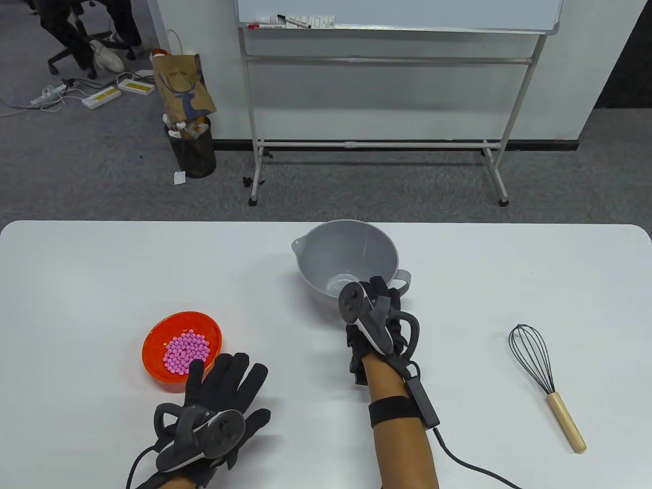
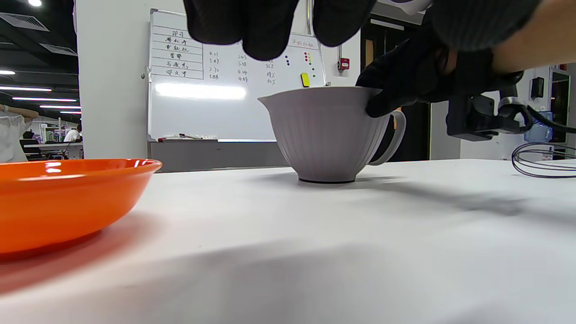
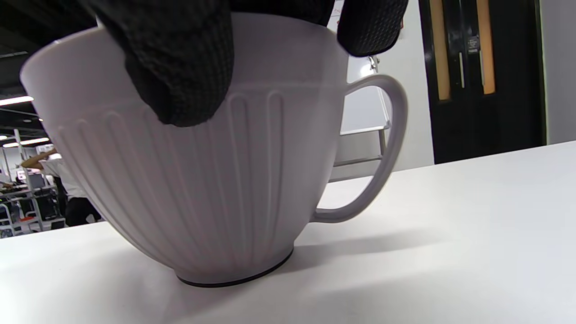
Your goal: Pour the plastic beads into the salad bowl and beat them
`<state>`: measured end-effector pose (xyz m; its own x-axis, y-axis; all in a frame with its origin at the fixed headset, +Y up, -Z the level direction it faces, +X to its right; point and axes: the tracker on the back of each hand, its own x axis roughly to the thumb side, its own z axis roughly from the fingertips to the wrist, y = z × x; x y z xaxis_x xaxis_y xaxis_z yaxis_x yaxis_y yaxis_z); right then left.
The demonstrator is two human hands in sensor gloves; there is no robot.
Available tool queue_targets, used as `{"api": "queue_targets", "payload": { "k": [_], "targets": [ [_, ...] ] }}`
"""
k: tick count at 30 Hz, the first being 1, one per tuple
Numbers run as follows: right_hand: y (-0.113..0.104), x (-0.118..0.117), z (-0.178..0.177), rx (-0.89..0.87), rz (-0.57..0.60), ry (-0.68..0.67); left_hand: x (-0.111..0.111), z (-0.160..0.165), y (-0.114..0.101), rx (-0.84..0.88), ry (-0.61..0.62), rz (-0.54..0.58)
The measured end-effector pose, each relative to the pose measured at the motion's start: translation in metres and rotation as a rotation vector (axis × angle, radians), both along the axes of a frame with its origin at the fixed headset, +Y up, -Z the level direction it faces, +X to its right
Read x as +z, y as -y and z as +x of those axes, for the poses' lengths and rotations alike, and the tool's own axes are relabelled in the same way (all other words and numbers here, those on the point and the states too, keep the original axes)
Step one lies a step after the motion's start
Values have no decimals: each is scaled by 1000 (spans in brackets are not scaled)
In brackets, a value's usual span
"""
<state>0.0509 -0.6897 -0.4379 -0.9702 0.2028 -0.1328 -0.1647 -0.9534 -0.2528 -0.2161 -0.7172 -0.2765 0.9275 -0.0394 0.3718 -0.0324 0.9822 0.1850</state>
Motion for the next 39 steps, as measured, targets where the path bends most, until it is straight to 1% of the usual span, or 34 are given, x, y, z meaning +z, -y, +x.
{"api": "queue_targets", "payload": {
  "k": [2, 4, 7, 10, 14, 15, 17, 21, 25, 29, 31, 35, 36, 39],
  "targets": [
    [2, 3, 1, 11, 41, 11, 0, 0, 0, -1, 2, 0],
    [3, 7, 3, 21, 45, -2, 0, 0, 0, -5, 0, 1],
    [1, 19, 7, 64, 70, -32, -1, -2, -1, -1, -13, 0],
    [-5, 39, 12, 93, 95, -91, -3, -5, 0, -5, -24, 0],
    [-17, 76, 18, 130, 132, -166, -5, -9, -1, 3, -39, -2],
    [-18, 81, 19, 129, 137, -174, -5, -10, -1, 3, -41, -1],
    [-23, 106, 21, 115, 153, -206, -5, -11, -2, 5, -47, 1],
    [-24, 142, 22, 107, 177, -251, -4, -12, -2, 2, -51, 3],
    [-20, 170, 19, 101, 181, -285, -4, -11, -2, 4, -53, 2],
    [-11, 186, 16, 106, 170, -321, -3, -10, -1, 1, -53, 2],
    [-4, 191, 14, 113, 170, -332, -3, -10, 0, -5, -52, 0],
    [4, 194, 9, 134, 155, -349, -2, -9, 0, -8, -52, -3],
    [4, 195, 9, 142, 168, -348, -1, -8, 0, -8, -51, -3],
    [5, 194, 9, 120, 152, -349, -1, -8, 0, -10, -48, -1]
  ]
}}
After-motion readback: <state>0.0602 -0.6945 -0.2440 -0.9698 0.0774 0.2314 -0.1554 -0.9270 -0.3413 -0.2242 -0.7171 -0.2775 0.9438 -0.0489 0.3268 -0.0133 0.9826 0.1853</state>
